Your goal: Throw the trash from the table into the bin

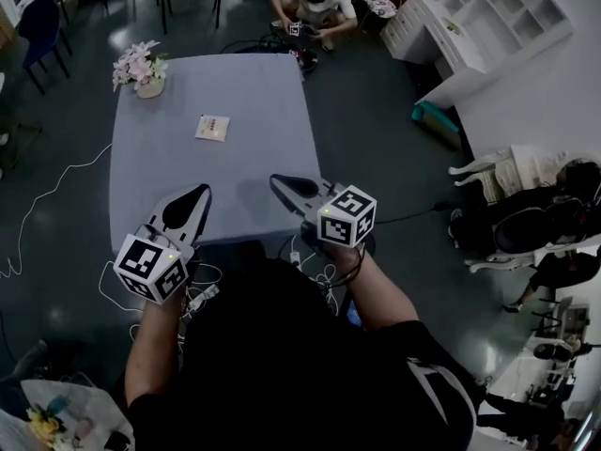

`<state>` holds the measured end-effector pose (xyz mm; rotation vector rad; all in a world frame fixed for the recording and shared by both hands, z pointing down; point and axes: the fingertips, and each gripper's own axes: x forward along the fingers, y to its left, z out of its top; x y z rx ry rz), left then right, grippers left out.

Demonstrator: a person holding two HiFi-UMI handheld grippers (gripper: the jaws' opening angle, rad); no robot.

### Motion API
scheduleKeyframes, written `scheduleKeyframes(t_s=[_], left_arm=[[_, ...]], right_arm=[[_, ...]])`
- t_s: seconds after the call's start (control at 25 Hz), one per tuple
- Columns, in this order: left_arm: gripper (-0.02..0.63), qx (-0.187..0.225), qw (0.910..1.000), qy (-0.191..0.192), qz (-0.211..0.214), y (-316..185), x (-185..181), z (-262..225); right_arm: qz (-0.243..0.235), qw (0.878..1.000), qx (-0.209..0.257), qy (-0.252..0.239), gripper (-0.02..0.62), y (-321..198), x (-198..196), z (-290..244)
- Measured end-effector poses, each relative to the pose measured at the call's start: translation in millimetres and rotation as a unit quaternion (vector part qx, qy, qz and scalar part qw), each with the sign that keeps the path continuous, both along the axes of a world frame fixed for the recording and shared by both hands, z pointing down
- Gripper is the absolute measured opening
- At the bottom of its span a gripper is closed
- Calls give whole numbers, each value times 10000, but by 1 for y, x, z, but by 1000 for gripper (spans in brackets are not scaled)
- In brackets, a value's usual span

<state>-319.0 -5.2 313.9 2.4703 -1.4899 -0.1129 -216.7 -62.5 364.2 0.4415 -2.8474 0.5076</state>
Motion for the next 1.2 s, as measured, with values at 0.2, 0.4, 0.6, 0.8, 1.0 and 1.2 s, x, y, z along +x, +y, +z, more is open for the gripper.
scheduleKeyframes(t_s=[0.2,0.4,0.6,0.8,1.0,1.2], left_arm=[[14,-4,9996,-212,-199,-5,-23,2],[14,-134,9997,-4,-218,-8,-42,16],[14,-232,9989,195,-349,-31,-62,28],[14,-373,9974,335,-512,-62,-86,40],[14,-583,9959,365,-593,-97,-106,62],[14,-857,9928,411,-734,-126,-126,89]], right_arm=[[-131,9999,-6,49,2,-16,-27,3],[-269,9991,-38,313,2,-23,-53,16],[-352,9974,-191,607,3,-46,-74,41],[-460,9944,-336,891,5,-82,-96,69],[-681,9892,-453,1213,5,-124,-123,102],[-888,9830,-553,1511,5,-159,-149,135]])
